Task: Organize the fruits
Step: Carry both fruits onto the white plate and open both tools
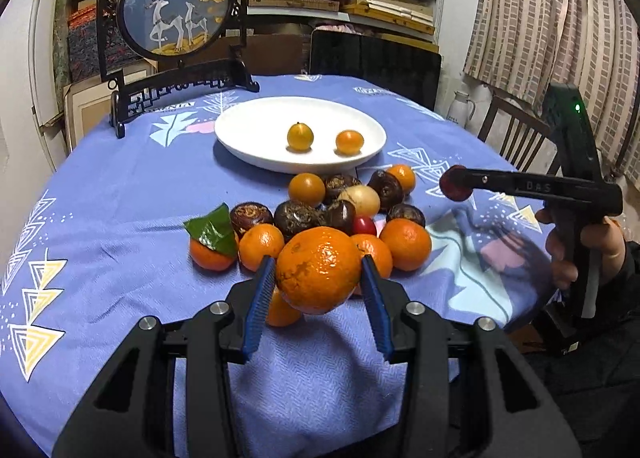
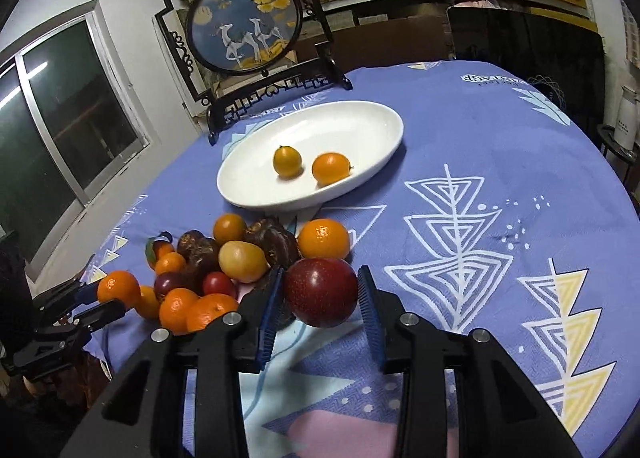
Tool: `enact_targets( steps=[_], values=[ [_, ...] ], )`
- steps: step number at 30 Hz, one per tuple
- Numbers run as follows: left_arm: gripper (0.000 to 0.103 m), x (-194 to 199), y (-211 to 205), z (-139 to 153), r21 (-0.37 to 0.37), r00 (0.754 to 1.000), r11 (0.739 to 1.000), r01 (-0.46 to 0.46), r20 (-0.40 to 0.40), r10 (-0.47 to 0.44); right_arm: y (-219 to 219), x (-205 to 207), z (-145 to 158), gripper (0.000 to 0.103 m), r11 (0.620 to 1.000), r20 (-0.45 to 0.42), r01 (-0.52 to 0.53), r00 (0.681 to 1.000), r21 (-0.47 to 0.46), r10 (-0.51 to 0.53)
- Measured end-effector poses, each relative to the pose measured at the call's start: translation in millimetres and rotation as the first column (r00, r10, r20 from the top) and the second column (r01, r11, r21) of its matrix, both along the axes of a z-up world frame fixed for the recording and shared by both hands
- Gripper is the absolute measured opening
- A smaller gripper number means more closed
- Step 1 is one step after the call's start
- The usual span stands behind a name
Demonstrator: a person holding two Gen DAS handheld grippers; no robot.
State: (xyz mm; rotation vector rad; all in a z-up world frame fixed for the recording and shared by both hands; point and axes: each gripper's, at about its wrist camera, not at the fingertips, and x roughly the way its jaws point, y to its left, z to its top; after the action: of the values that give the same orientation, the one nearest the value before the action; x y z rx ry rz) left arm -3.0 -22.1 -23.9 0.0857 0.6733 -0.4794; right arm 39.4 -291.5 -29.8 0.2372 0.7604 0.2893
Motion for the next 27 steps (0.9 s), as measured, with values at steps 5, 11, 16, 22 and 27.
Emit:
enact_targets(
  steps=[5,11,16,22,27],
  values=[
    [0.042,0.1,2.7,10.3,-0.015,1.0,1.0,0.0,0.028,0.001,3.0,0.1,1.9,0.037,1.0,0.005,-0.014,1.0,0.006,0.014],
    [0.042,30.7,-0.2,34.9,-0.036,0.999,0.999,0.002,0.052,-0.001,-3.7,25.6,28.0,0.037,1.0,0.02,-0.017,1.0,0.02,0.016],
    [0.042,87.4,-16.3,44.5,-0.045,0.999,0.999,0.016,0.032,-0.015,-9.2,74.7,43.0,0.038,0.998,-0.011,-0.004,1.0,0.057,0.004],
    [0.043,172.2,-49.2,24.7,0.01,0.997,1.0,-0.003,-0.082,0.004,0.0,139.6,23.9,0.038,0.999,-0.089,0.016,0.996,0.041,-0.013],
    [0.046,206.6,-58.5,10.8,0.032,0.984,0.999,-0.034,-0.173,0.039,1.0,164.6,15.9,0.052,0.998,-0.07,0.048,0.997,0.036,-0.045]
  ],
)
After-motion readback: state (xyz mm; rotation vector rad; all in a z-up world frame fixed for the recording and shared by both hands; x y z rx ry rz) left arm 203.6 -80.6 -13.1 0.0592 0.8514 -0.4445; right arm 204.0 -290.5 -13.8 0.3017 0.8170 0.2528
